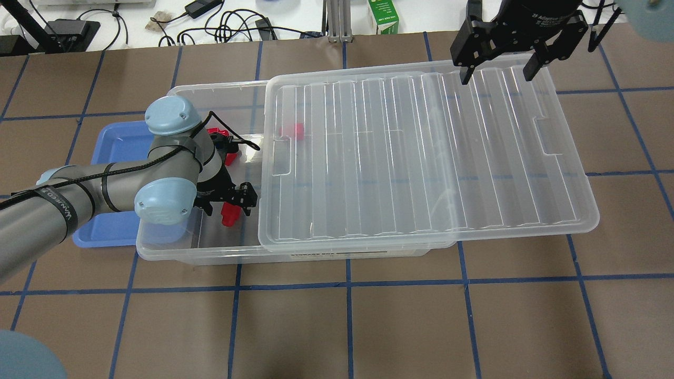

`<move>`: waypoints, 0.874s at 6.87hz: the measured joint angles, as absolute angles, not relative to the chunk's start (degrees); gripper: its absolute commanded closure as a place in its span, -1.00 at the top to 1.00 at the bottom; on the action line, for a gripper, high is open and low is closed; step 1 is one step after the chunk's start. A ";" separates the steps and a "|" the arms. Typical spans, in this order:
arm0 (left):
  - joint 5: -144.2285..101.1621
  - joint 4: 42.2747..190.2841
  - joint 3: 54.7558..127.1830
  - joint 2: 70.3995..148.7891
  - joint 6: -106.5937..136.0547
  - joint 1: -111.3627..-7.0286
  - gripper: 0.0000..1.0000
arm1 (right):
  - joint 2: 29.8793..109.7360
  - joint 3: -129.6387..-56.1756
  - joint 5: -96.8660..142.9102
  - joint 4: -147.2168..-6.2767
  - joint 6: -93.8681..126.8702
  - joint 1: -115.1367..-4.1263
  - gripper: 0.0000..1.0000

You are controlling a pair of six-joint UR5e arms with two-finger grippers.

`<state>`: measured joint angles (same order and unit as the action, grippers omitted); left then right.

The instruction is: Place red block in blue tray from box

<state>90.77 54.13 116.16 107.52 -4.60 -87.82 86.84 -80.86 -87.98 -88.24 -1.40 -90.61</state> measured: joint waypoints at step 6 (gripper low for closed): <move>90.76 55.74 111.80 104.50 -4.73 -87.70 -1.00 | 86.58 -80.87 -88.12 -88.34 -2.25 -89.44 1.00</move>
<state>90.76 55.74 111.80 104.50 -4.73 -87.70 86.58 -80.87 -88.12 -88.34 -2.25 -89.44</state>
